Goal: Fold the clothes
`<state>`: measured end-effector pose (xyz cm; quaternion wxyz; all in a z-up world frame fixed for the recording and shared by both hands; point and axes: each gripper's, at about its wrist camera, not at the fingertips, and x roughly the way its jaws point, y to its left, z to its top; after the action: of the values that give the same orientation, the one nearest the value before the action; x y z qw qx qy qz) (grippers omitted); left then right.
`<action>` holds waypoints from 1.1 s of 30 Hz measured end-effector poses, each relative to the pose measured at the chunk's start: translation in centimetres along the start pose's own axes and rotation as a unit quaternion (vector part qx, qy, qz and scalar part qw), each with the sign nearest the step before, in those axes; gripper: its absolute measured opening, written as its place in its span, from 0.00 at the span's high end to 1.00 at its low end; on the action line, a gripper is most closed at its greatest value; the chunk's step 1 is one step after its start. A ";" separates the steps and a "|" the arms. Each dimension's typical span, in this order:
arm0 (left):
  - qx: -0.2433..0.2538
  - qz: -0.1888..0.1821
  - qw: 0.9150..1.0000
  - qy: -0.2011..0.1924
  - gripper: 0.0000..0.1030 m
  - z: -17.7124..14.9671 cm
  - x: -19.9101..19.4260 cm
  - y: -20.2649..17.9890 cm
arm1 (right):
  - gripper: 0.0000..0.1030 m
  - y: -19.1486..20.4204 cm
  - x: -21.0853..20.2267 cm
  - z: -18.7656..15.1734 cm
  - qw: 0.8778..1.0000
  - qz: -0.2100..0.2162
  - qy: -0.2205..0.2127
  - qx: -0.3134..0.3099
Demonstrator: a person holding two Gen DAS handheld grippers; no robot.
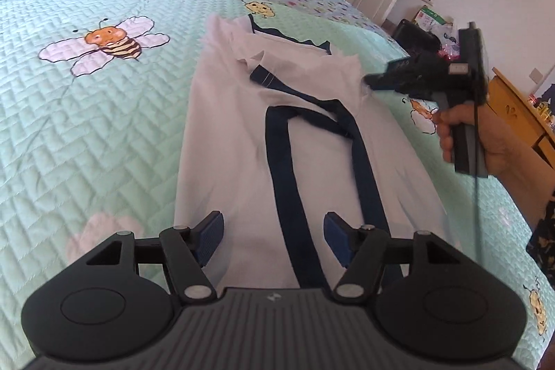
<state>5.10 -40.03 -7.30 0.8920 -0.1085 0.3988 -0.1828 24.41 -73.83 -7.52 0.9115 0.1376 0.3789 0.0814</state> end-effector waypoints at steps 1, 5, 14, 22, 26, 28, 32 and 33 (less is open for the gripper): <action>-0.001 0.002 1.000 0.002 0.35 -0.2 -0.2 -0.1 | 0.86 0.1 1.1 -0.5 0.999 -0.026 0.035 -0.005; -0.012 0.003 1.000 0.006 0.35 -0.9 -1.1 -0.2 | 0.81 0.9 -0.4 -0.4 0.997 -0.058 0.017 0.044; -0.018 0.025 0.999 0.017 0.34 -1.9 -3.4 -0.4 | 0.78 3.5 -3.0 -3.6 0.998 0.002 0.033 0.059; -0.061 0.073 0.995 0.040 0.33 -4.7 -7.3 2.4 | 0.73 4.3 -13.3 -11.8 0.988 0.097 0.049 0.107; -0.054 0.088 0.994 0.046 0.33 -6.6 -9.7 2.5 | 0.69 4.5 -19.8 -16.9 0.979 0.139 0.029 0.144; -0.055 0.098 0.992 0.050 0.33 -7.7 -10.4 2.8 | 0.58 4.8 -21.9 -19.1 0.979 0.142 0.030 0.144; -0.056 0.110 0.991 0.051 0.33 -9.2 -11.9 3.0 | 0.44 4.6 -22.9 -23.4 0.982 0.085 0.089 0.145; -0.055 0.112 0.991 0.051 0.33 -9.5 -12.4 2.8 | 0.45 4.3 -23.4 -24.4 0.980 0.083 0.092 0.154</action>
<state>-8.96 -32.80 -6.21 0.8781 -0.1029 0.4628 -0.0644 -9.49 -71.01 -7.00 0.8305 0.2994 0.4568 0.1095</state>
